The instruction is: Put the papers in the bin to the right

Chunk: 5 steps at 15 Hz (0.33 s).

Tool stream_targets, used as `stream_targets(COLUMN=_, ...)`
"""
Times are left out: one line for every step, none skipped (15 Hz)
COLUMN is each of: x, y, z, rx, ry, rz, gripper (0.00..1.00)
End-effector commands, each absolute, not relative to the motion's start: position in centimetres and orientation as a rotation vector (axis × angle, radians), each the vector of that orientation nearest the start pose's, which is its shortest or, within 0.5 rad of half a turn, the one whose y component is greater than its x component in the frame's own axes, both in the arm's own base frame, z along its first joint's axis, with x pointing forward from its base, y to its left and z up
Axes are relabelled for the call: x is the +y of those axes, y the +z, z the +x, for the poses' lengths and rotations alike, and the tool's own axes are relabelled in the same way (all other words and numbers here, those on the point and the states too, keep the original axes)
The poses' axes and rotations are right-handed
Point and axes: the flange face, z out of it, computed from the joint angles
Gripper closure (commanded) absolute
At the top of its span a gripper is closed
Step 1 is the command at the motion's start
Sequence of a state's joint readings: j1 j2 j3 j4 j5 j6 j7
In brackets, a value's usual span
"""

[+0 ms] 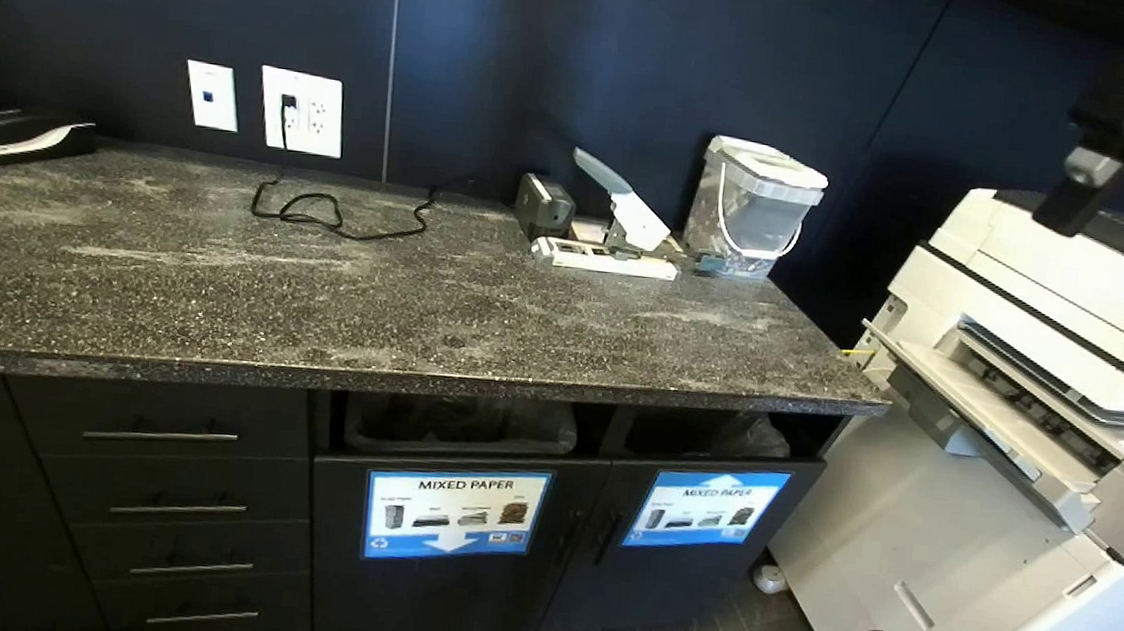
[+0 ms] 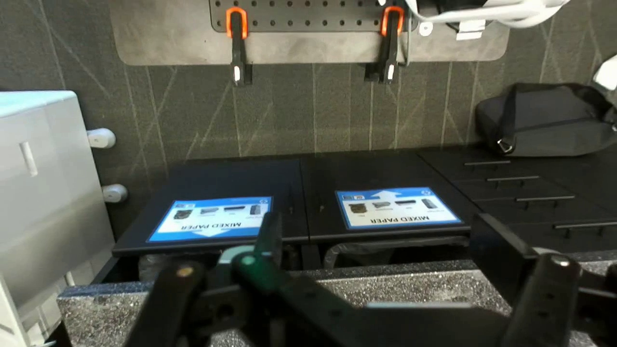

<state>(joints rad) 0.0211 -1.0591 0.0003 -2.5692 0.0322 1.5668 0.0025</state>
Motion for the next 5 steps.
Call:
stream_targets(x=0.7, y=56.7, z=22.9, rx=-0.027, ry=-0.074, rz=-3.107, gripper=0.00)
stream_targets(x=0.6, y=57.0, z=22.2, rx=-0.025, ry=-0.079, rz=-3.106, gripper=0.00)
stream_targets(x=0.6, y=57.2, z=21.8, rx=-0.025, ry=-0.090, rz=-3.105, gripper=0.00)
stream_targets(x=0.6, y=57.3, z=21.6, rx=-0.025, ry=-0.096, rz=-3.105, gripper=0.00)
stream_targets(x=0.6, y=57.3, z=21.5, rx=-0.025, ry=-0.097, rz=-3.105, gripper=0.00)
